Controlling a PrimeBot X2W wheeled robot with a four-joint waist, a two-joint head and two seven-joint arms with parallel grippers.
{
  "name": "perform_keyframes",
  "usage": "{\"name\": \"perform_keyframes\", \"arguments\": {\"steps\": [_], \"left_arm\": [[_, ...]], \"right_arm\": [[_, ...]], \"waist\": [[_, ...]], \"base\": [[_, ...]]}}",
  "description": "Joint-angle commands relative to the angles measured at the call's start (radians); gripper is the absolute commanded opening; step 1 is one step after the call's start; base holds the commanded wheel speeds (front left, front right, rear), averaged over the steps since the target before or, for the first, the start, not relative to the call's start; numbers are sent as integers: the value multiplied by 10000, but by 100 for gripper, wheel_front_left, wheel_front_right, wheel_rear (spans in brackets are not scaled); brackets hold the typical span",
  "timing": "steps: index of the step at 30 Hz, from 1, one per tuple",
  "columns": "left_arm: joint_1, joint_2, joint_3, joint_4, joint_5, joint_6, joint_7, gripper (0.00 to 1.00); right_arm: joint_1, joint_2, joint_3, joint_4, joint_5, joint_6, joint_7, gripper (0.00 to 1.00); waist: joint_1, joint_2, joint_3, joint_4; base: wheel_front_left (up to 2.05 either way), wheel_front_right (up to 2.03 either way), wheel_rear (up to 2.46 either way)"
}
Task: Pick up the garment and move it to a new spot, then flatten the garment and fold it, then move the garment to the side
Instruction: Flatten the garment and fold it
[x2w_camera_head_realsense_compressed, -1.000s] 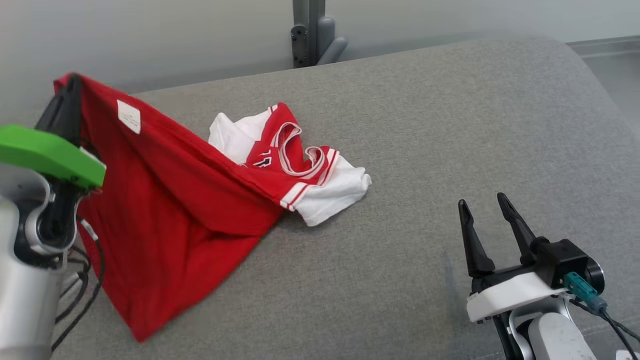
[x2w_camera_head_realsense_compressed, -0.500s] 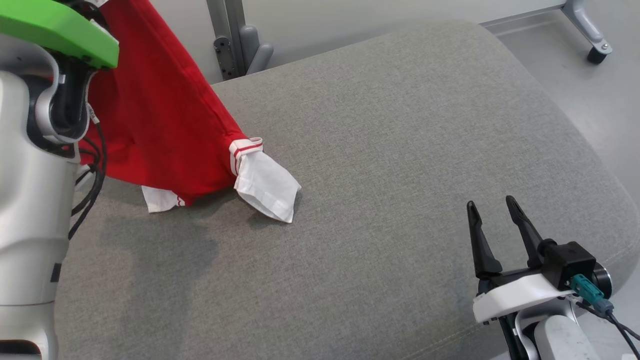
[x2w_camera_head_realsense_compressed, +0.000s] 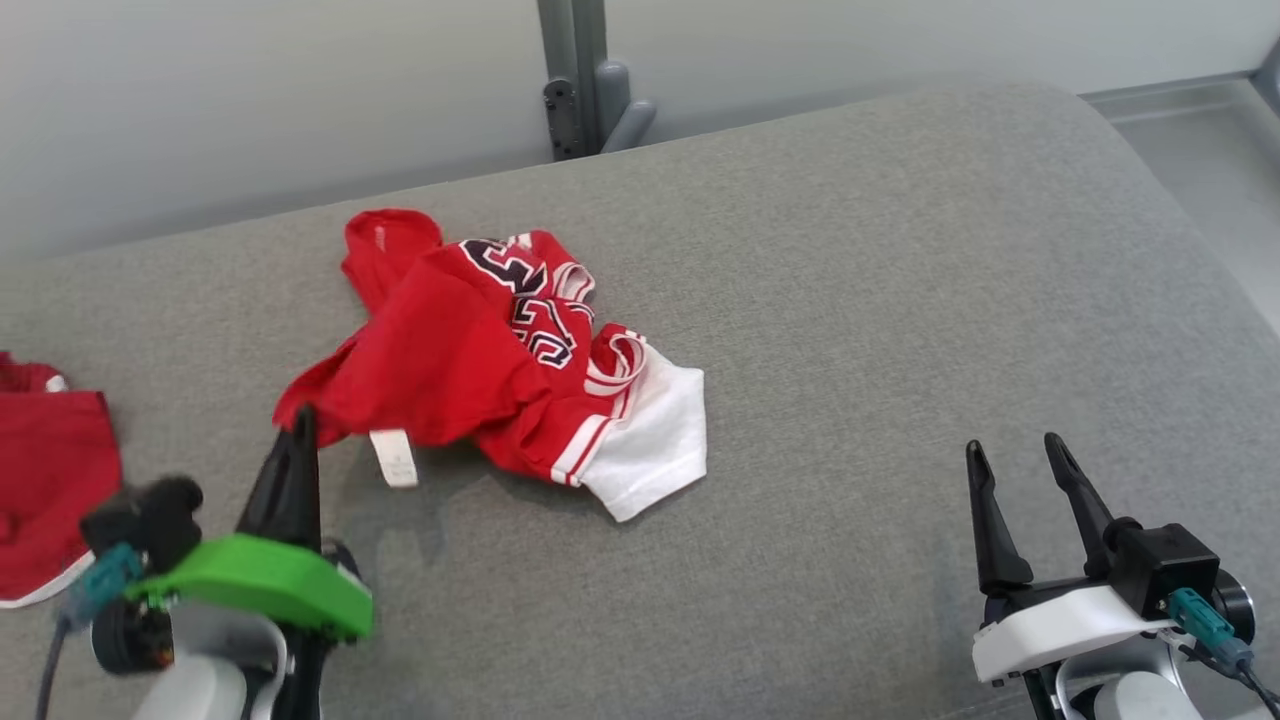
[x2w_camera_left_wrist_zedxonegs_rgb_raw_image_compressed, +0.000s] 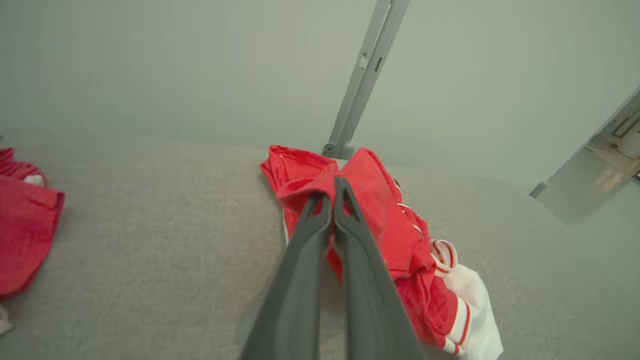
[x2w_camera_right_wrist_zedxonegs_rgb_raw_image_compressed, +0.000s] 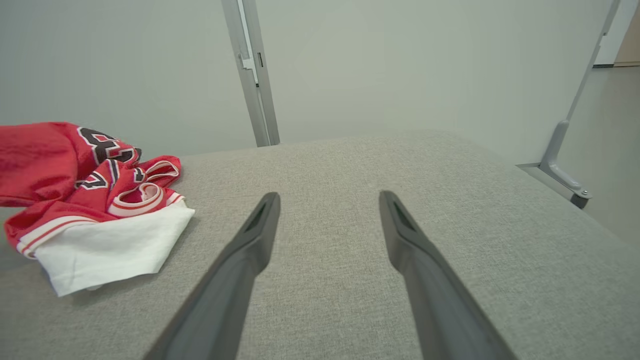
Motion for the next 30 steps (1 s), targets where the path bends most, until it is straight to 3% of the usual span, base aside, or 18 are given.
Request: {"name": "perform_keyframes", "arguments": {"steps": [1,4,11,14,19,23,24,25,26,30], "left_arm": [[630,-21,163,-74,-80,230,-196,0],[1882,-140,360,-105,-280,605,-562,0],[2995,-702,-75,747,-727,253,-627,0],[3138,-842,-98,1458,-678,412,-810,0],[3494,-973,202,2006,-1085,298,-988,0],[3633,-870,423,2279,-1026,574,-1079,0],[3643,-876,429,2365,-1052,659,-1017,21],[3646,-851,415,2420,-1053,714,-948,85],[3655,-822,390,2452,-1084,735,-838,100],[3925,-443,372,2245,-961,1067,-430,100]], "right_arm": [[95,-15,63,-30,30,-7,-1,100],[12,-22,218,-12,35,-7,-1,100],[-192,-23,474,128,-25,-7,-1,100],[-197,-25,523,179,-45,-7,-1,100],[-92,-23,489,194,-92,-7,-1,100],[-49,-23,438,186,-34,-7,-1,100],[-41,-22,456,184,-18,-7,-1,100],[-34,-22,468,190,4,-7,-1,100],[-30,-23,486,196,33,-7,-1,100],[-88,-25,524,187,116,-7,-1,100]], "waist": [[0,-1,11,910],[0,-1,77,1351],[0,-1,108,2063],[0,-1,59,2114],[0,-1,-25,2044],[0,-1,-39,1873],[0,-1,-39,1826],[0,-1,-44,1781],[0,-1,-46,1711],[0,-1,-69,1285]], "base": [[0,0,0],[0,0,0],[0,0,0],[0,0,0],[0,0,0],[0,0,0],[0,0,0],[0,0,0],[0,0,0],[0,0,0]]}}
